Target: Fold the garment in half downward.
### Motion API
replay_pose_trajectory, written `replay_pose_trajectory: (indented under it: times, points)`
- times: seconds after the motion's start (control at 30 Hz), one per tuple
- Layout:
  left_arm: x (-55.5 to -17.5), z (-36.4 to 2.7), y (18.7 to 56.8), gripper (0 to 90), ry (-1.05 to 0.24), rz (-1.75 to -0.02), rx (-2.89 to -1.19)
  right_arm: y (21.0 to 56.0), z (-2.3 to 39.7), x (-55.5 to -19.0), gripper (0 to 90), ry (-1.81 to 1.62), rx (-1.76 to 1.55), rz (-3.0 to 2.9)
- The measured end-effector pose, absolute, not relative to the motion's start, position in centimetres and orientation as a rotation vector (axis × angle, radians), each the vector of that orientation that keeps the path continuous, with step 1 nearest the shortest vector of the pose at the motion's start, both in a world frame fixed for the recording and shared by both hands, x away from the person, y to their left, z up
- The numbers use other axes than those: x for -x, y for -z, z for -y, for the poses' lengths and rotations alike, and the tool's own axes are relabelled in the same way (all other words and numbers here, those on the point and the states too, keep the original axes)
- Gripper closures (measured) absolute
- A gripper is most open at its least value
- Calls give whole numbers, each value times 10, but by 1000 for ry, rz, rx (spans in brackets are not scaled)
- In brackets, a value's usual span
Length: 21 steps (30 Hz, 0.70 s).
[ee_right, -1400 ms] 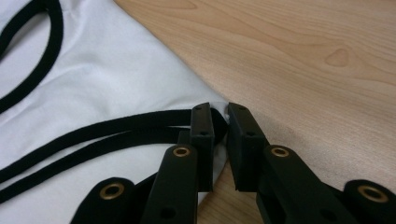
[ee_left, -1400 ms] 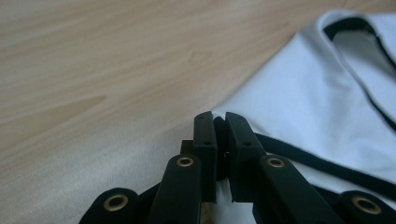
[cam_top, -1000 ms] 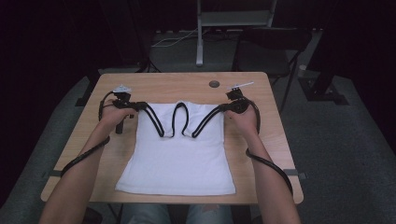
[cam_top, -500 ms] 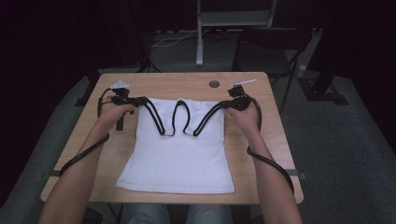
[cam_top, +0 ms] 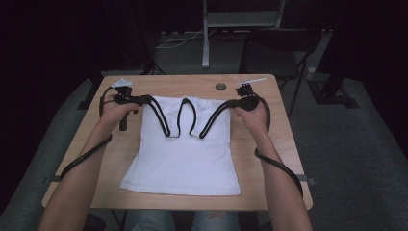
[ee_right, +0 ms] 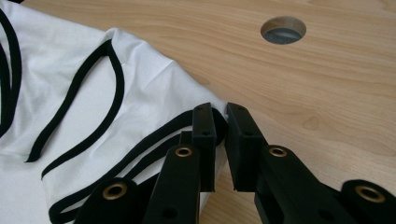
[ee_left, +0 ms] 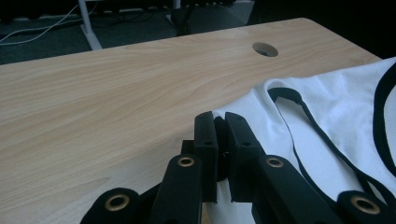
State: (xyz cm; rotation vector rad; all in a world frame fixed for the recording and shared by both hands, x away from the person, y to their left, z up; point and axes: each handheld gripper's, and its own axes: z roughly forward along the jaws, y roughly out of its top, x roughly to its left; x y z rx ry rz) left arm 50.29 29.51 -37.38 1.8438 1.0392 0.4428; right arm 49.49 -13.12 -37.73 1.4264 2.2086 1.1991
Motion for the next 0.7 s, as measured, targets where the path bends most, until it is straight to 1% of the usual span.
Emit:
replay_pose_trajectory:
  times: [0.7]
  points:
    - [-505, -295, 363, 847, -447, -1033, -1817, 365, 131, -497, 830, -1225, -1416, -2179]
